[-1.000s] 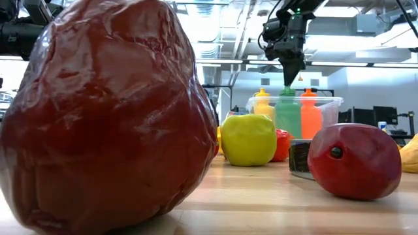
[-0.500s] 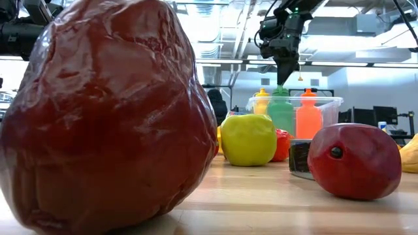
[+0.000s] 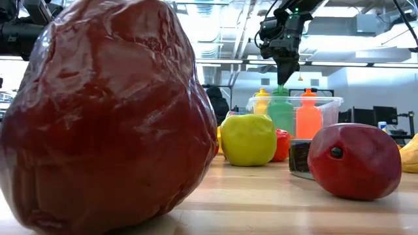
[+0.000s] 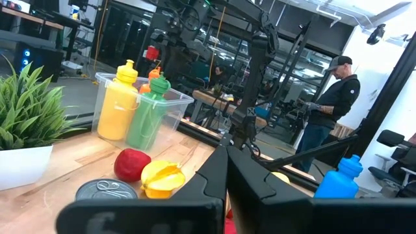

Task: Pick & Place Food Item
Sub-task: Put the green tumbler into the top transparent bin, then put the blue tumbler into the top transparent bin

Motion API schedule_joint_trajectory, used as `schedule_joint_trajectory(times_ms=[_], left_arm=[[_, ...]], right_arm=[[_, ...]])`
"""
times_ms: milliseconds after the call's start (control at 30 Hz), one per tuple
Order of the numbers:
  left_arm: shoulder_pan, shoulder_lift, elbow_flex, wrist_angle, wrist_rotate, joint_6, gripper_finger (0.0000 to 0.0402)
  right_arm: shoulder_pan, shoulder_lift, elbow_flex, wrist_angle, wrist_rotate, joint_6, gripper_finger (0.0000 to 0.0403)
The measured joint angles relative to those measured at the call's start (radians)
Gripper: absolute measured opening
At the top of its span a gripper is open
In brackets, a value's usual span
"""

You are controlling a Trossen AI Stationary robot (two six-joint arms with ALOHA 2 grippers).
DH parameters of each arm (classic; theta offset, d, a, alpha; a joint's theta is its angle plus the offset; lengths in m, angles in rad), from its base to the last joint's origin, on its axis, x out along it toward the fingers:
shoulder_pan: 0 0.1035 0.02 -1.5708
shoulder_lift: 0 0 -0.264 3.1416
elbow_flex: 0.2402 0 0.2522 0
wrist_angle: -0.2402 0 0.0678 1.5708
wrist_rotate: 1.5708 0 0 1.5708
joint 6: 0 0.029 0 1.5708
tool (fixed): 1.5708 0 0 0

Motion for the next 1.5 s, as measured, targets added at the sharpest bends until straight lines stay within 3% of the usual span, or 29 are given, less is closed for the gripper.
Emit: schedule_joint_trajectory(times_ms=[367,533,700,833,1067,1267,1500], left_arm=[[0.000,0.000,0.000,0.000,0.000,0.000,0.0000],[0.000,0.000,0.000,0.000,0.000,0.000,0.0000],[0.000,0.000,0.000,0.000,0.000,0.000,0.0000],[0.000,0.000,0.000,0.000,0.000,0.000,0.0000],[0.000,0.000,0.000,0.000,0.000,0.000,0.0000],[0.000,0.000,0.000,0.000,0.000,0.000,0.0000],[0.000,0.000,0.000,0.000,0.000,0.000,0.0000]], right_arm=[[0.000,0.000,0.002,-0.002,0.003,-0.001,0.0156],[0.000,-0.001,0.085,-0.051,0.006,-0.003,0.0201],[0.009,-0.027,0.219,-0.158,0.006,0.011,0.0218],[0.071,-0.097,0.252,-0.239,0.002,0.046,0.0217],[0.373,-0.365,0.106,-0.242,-0.047,0.247,0.0205],[0.753,-0.560,-0.072,-0.240,-0.022,0.654,0.0204],[1.213,-0.690,-0.327,-0.181,0.019,1.121,0.0238]])
